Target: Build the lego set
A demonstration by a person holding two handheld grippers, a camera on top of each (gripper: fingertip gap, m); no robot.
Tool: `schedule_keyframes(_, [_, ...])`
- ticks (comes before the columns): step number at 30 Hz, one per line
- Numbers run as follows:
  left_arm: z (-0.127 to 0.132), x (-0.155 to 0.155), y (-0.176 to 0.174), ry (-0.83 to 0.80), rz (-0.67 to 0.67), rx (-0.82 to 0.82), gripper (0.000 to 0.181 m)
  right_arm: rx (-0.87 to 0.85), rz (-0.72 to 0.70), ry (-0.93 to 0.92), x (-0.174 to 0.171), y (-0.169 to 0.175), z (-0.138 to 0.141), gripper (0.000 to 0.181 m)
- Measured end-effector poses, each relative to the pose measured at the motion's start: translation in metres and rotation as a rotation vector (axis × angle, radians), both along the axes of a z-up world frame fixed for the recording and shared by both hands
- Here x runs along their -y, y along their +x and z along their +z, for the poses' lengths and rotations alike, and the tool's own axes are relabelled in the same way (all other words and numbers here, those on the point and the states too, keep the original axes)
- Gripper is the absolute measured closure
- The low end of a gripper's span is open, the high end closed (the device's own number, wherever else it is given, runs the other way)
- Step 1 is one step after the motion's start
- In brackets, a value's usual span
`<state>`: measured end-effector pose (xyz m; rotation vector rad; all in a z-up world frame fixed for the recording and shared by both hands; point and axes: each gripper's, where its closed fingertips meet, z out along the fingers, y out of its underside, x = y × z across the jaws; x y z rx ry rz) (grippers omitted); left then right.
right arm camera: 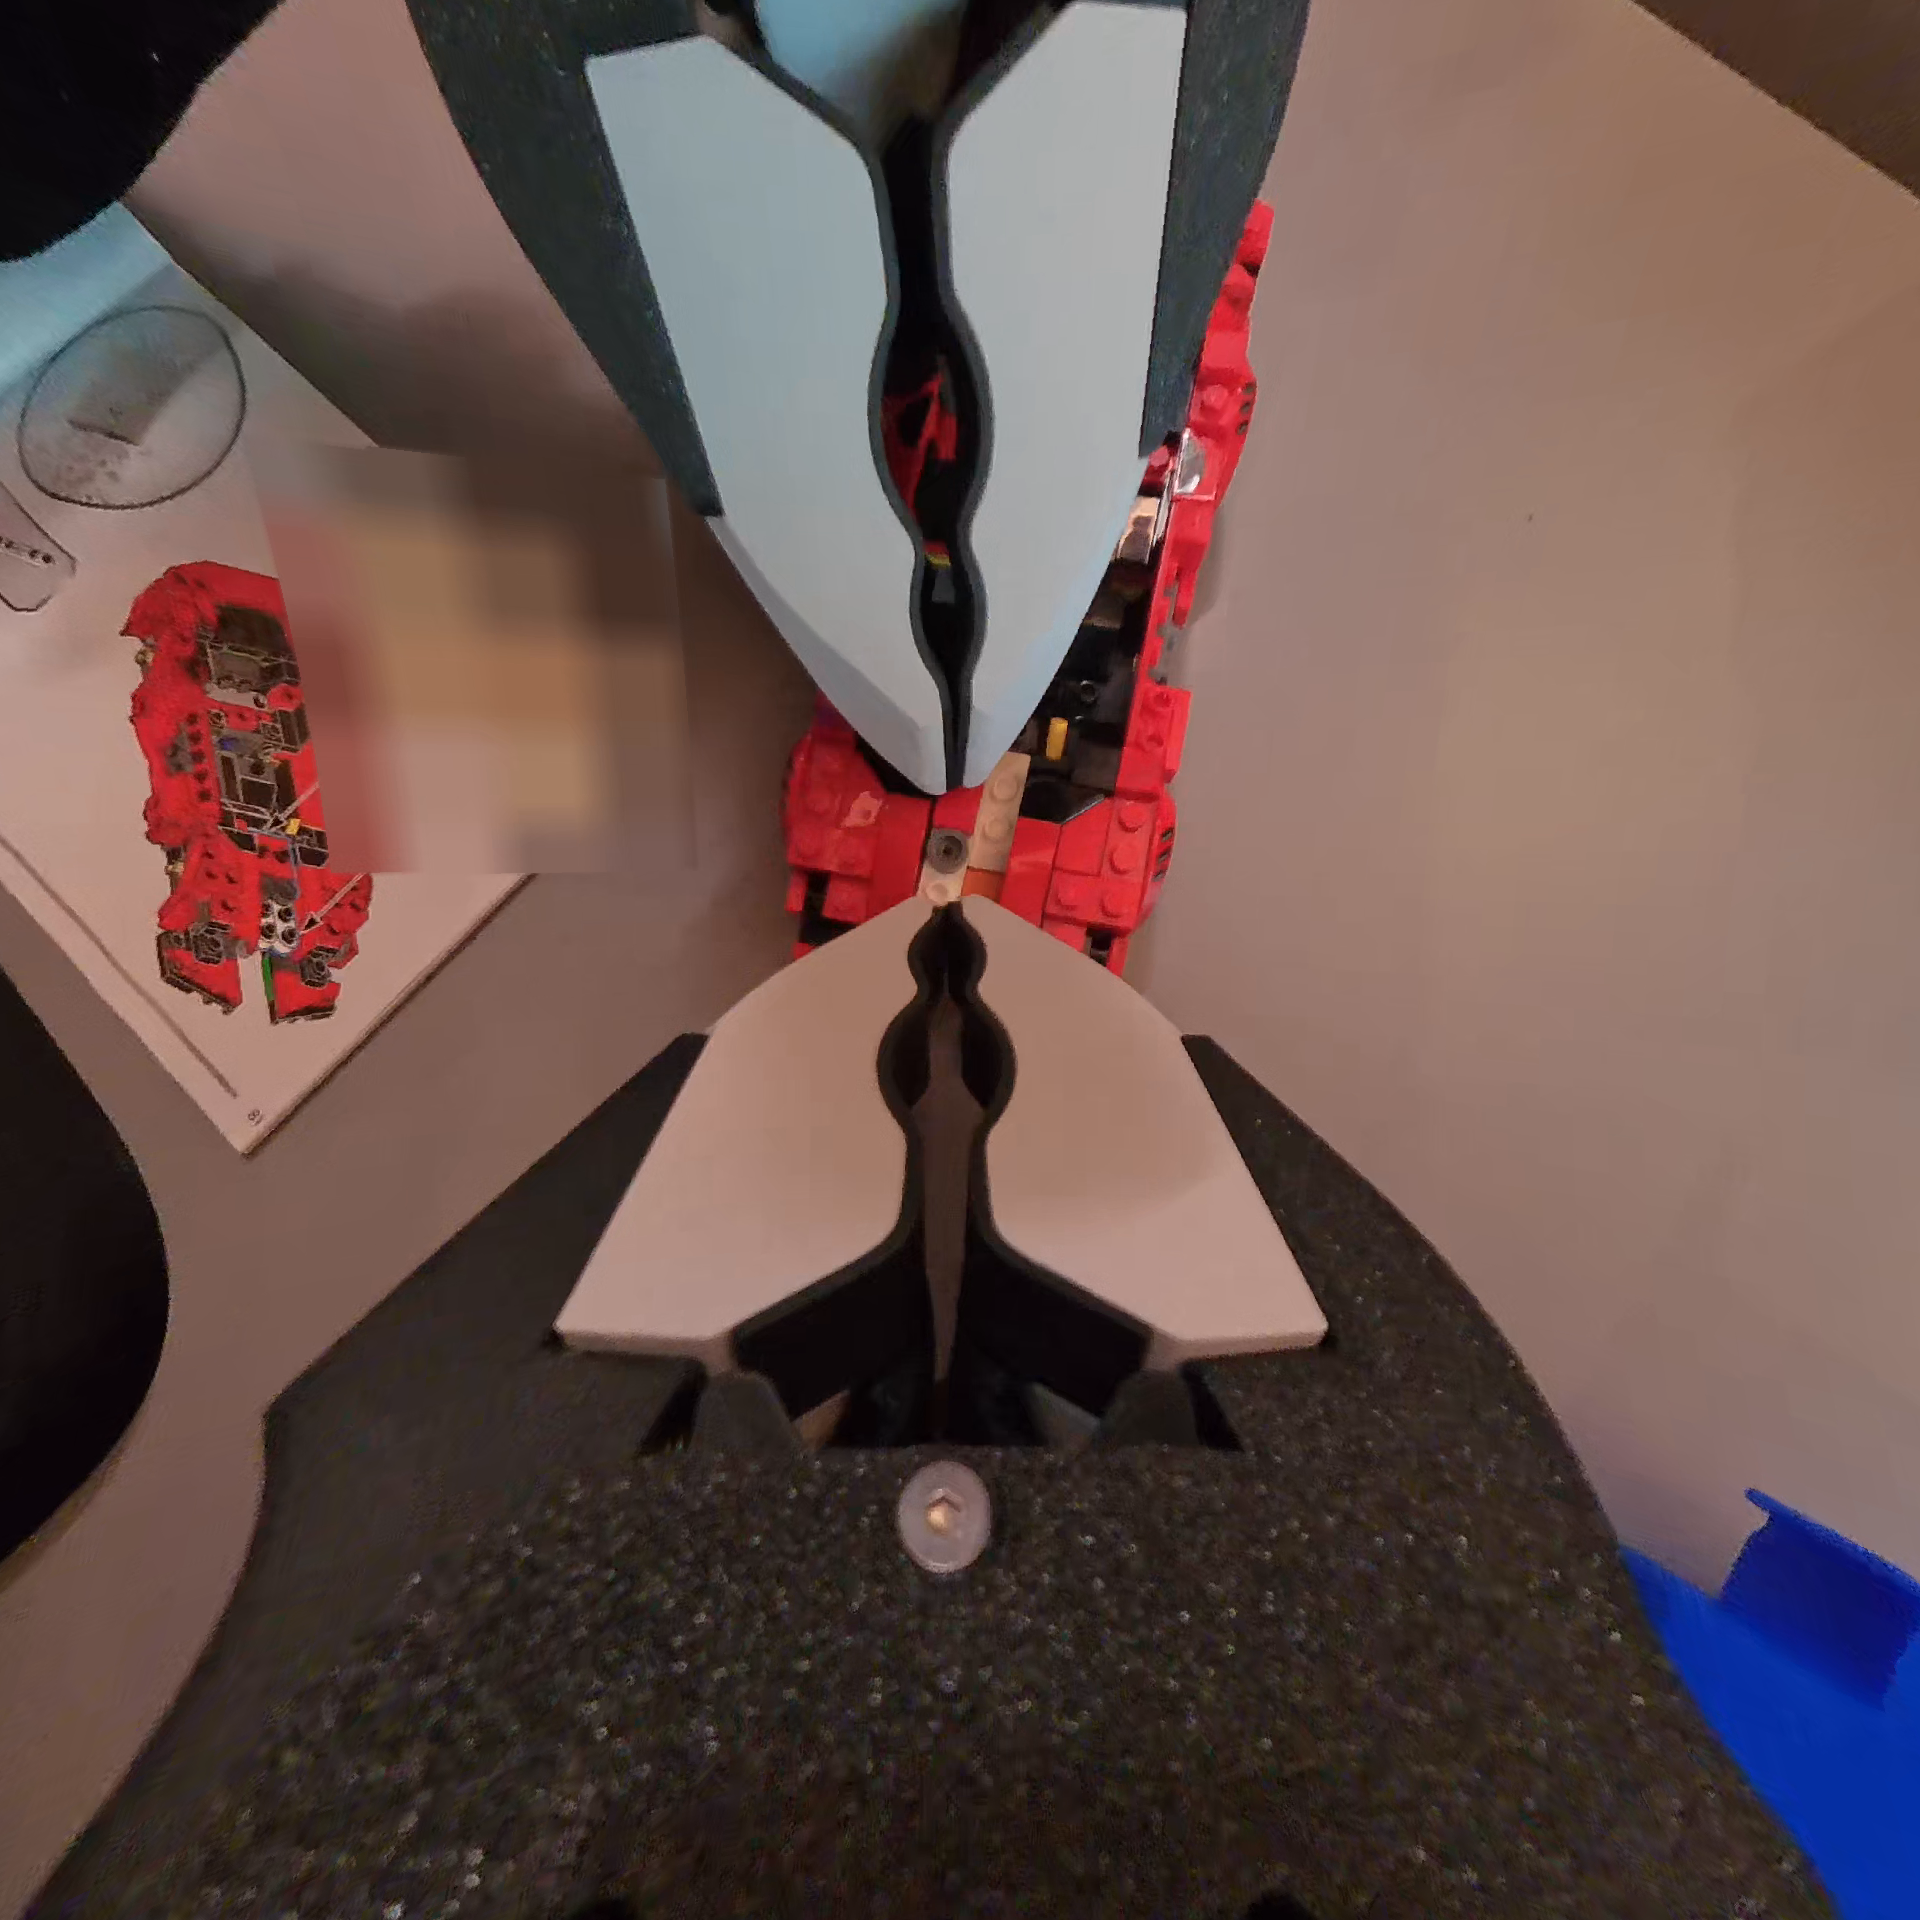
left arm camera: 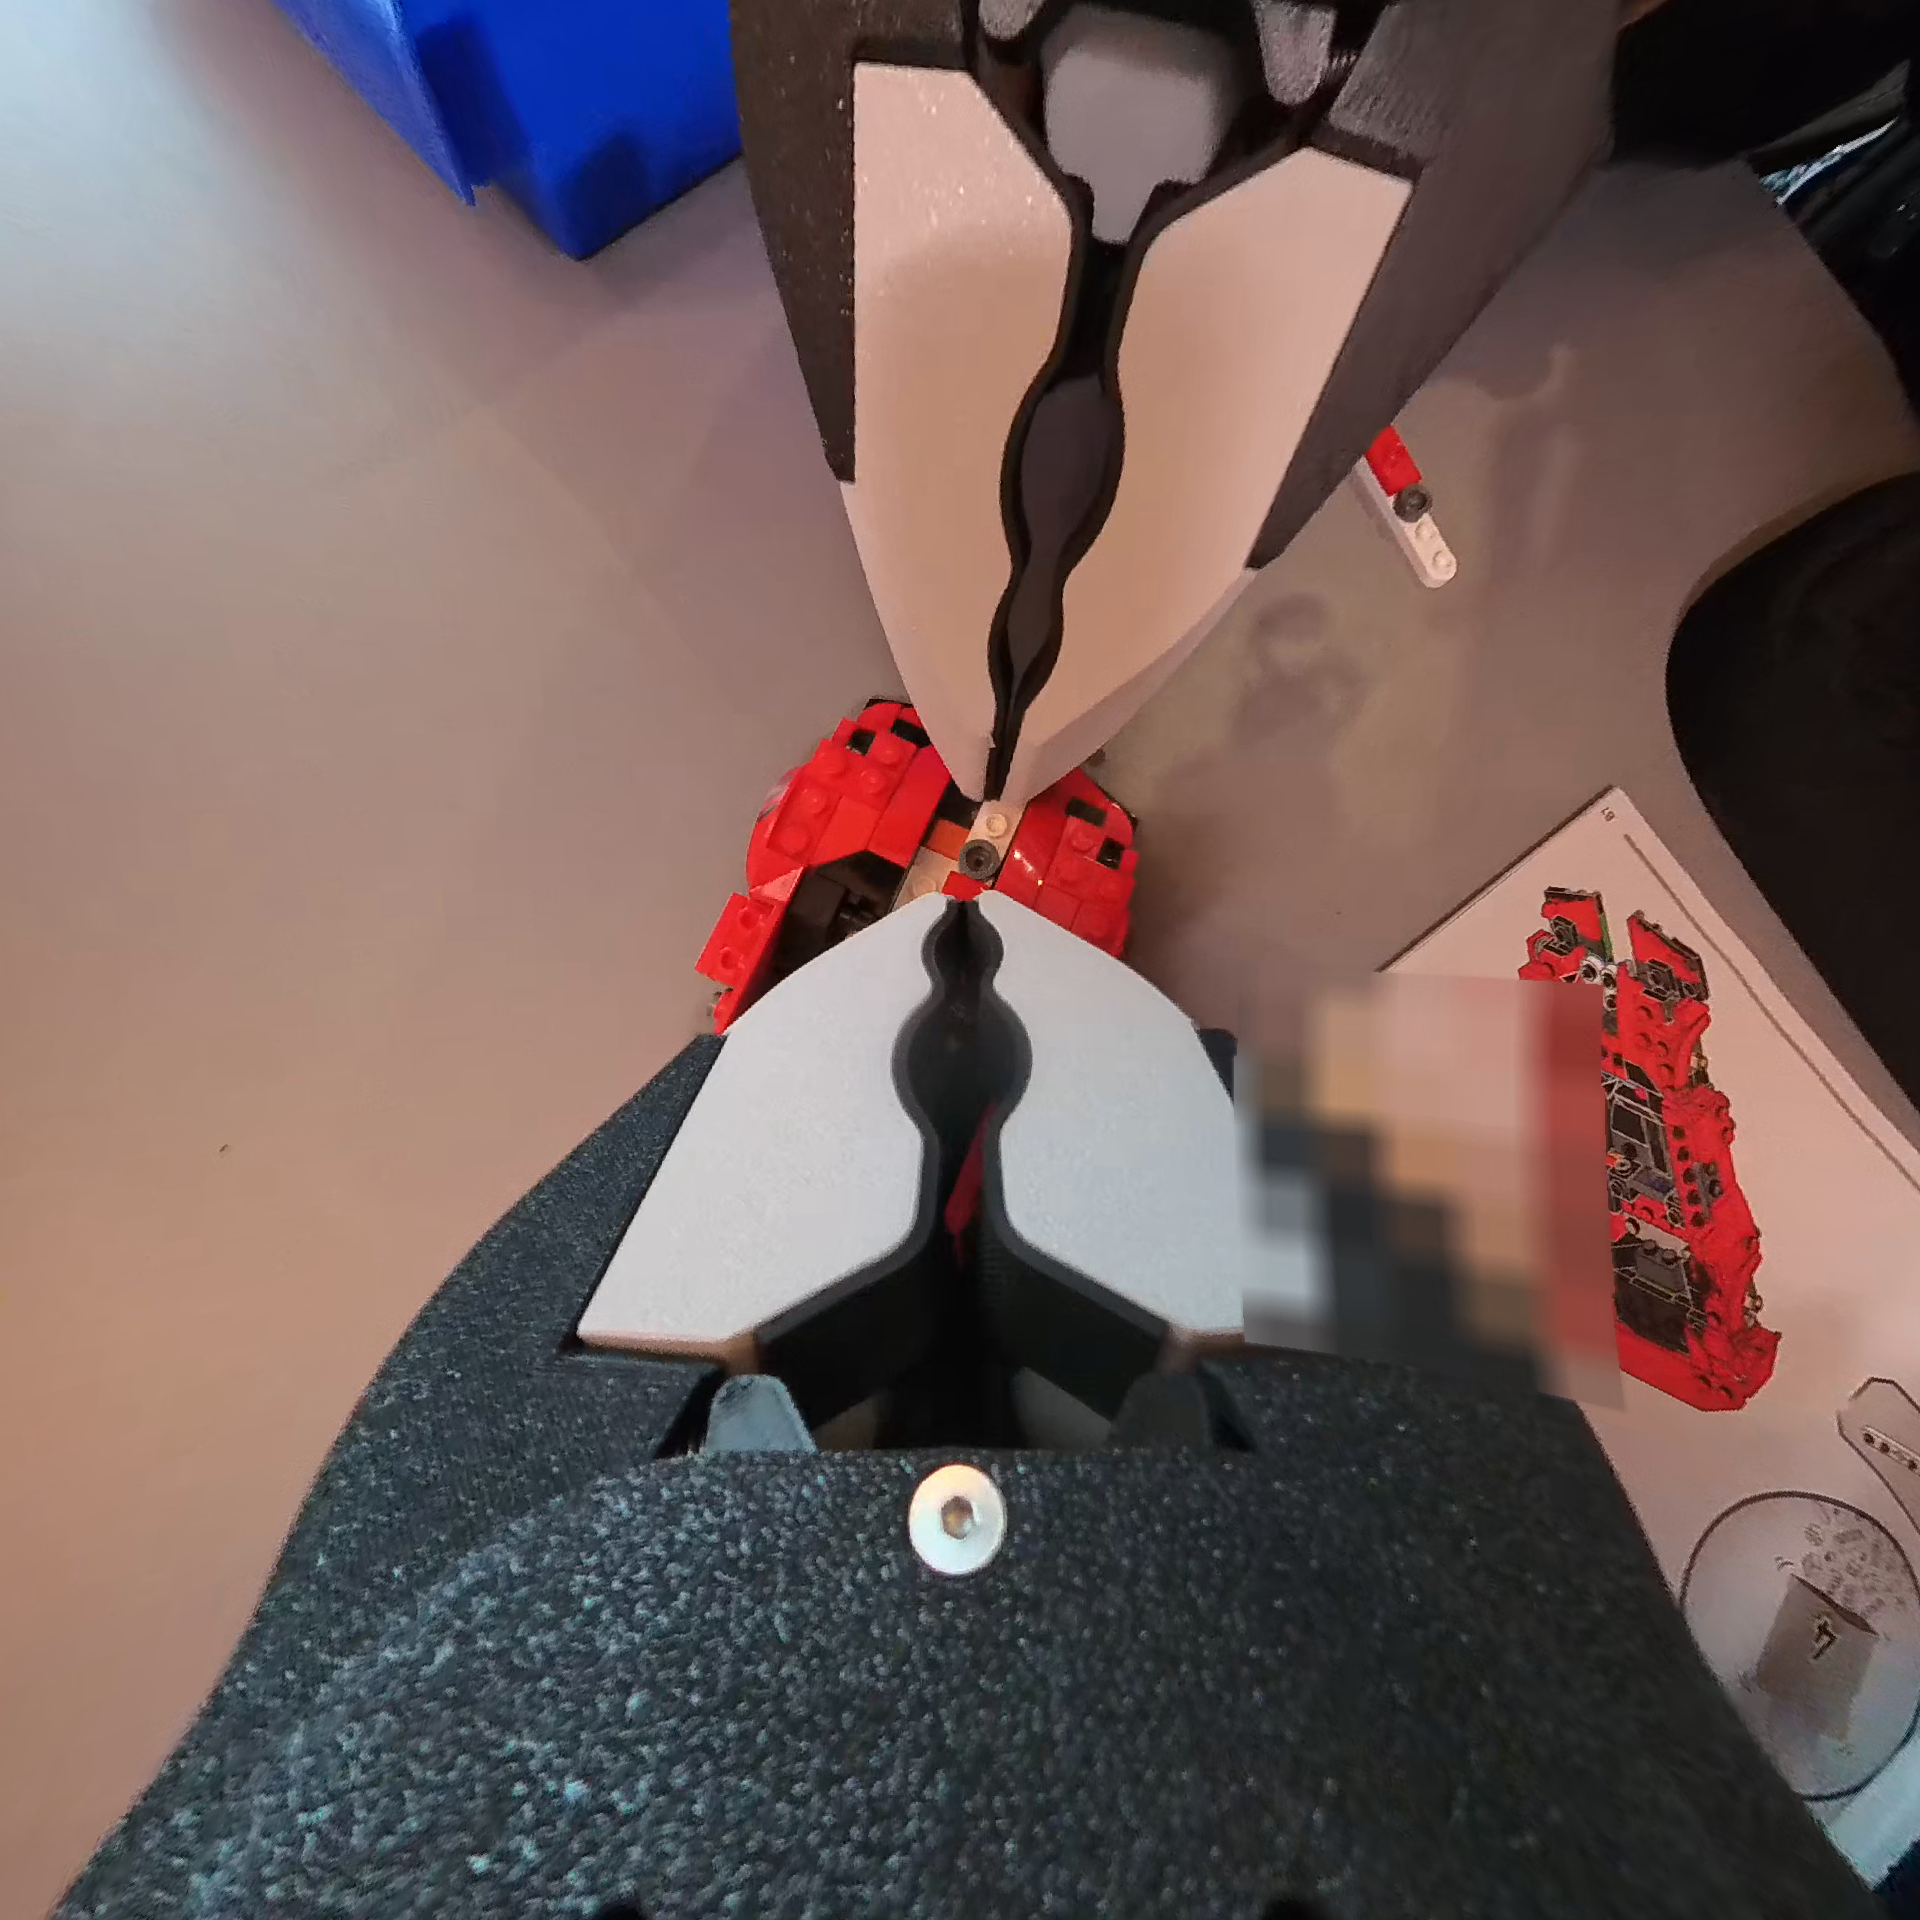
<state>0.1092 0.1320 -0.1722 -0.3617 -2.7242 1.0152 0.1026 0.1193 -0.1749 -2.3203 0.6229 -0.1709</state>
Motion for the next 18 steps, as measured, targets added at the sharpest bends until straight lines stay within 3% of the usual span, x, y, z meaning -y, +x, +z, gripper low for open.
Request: schedule_keyframes(18, [0.010,-0.008,0.007,-0.060,0.002,0.021,0.181,-0.003,0.100,-0.040,-0.018,0.011,0.002,0.181])
